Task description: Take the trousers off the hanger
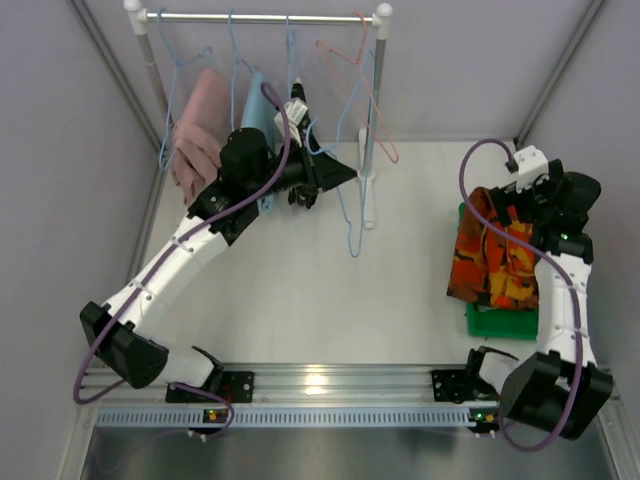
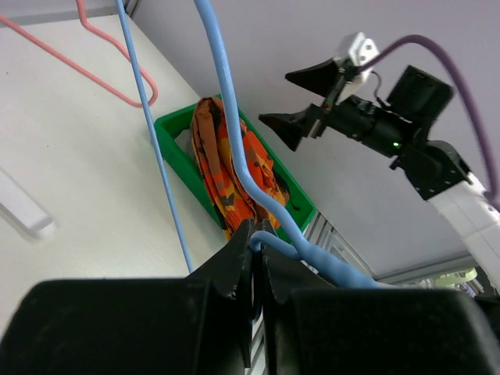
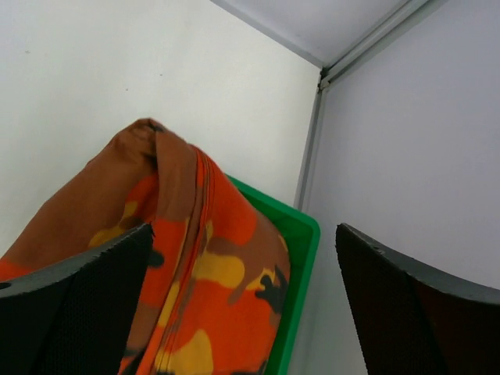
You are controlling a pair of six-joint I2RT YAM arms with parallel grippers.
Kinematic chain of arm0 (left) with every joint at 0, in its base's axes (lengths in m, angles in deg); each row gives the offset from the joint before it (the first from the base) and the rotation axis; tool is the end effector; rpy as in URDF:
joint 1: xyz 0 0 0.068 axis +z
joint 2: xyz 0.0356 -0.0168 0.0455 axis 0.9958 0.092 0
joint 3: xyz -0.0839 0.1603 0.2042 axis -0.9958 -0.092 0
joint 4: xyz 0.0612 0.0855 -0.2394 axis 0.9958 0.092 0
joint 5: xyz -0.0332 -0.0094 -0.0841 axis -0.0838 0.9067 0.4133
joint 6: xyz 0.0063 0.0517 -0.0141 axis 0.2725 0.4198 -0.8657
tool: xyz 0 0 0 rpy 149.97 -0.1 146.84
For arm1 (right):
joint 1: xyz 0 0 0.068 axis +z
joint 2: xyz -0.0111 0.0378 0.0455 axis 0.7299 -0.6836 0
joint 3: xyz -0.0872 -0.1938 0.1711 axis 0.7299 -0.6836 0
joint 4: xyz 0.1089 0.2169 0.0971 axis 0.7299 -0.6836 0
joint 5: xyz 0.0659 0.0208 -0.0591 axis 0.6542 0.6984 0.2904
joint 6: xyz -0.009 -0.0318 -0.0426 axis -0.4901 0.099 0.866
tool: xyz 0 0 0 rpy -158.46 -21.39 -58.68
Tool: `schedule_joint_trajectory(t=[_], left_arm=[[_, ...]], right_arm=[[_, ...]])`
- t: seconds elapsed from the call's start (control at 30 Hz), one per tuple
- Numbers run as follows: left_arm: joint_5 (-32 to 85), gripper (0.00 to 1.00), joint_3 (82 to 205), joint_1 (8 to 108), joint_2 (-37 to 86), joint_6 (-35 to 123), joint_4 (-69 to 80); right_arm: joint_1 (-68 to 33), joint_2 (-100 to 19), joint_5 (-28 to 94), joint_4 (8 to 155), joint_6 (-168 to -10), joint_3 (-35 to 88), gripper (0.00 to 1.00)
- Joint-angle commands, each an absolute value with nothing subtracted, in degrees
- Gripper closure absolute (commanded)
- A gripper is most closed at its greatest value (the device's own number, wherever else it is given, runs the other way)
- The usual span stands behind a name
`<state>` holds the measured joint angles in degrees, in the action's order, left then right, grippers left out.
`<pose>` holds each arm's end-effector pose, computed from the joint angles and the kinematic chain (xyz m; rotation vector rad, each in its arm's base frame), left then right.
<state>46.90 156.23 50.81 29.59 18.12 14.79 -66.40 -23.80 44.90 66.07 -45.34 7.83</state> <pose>0.2559 -0.1928 0.4480 0.3753 1.7512 -1.3324 0.2440 -0.0738 0.3384 -0.5176 1.8910 -0.3120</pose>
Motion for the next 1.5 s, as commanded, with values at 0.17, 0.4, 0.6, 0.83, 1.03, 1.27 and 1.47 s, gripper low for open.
schedule_joint_trajectory(t=[0.17, 0.4, 0.6, 0.83, 1.03, 1.27, 1.47], left_arm=[[43.81, 1.00, 151.18, 49.31, 21.84, 21.71, 16.95], [39.16, 1.00, 152.93, 46.93, 21.48, 24.18, 19.15], [32.75, 1.00, 156.45, 45.17, 22.62, 22.87, 21.69], [21.66, 1.00, 161.46, 44.47, 25.17, 16.53, 27.76], [21.31, 1.00, 161.37, 44.03, 25.61, 15.48, 28.11], [22.62, 1.00, 161.81, 43.68, 26.32, 14.60, 27.06], [22.01, 1.00, 162.51, 43.41, 26.49, 13.90, 26.88]], right_arm=[[-69.99, -4.54, 58.45, 45.61, -48.66, 14.09, 0.01], [-69.38, -5.38, 85.27, 47.96, -79.67, 22.97, 0.19], [-44.82, -9.08, 71.26, 61.96, -100.46, 24.46, 0.28], [-21.78, -15.23, 59.02, 66.34, -99.68, 24.29, 0.29], [-9.80, -22.43, 50.76, 67.50, -92.82, 28.40, 0.30], [-2.58, -30.43, 43.13, 65.91, -85.71, 32.46, 0.31], [0.67, -34.57, 34.60, 63.54, -82.80, 34.48, 0.41]])
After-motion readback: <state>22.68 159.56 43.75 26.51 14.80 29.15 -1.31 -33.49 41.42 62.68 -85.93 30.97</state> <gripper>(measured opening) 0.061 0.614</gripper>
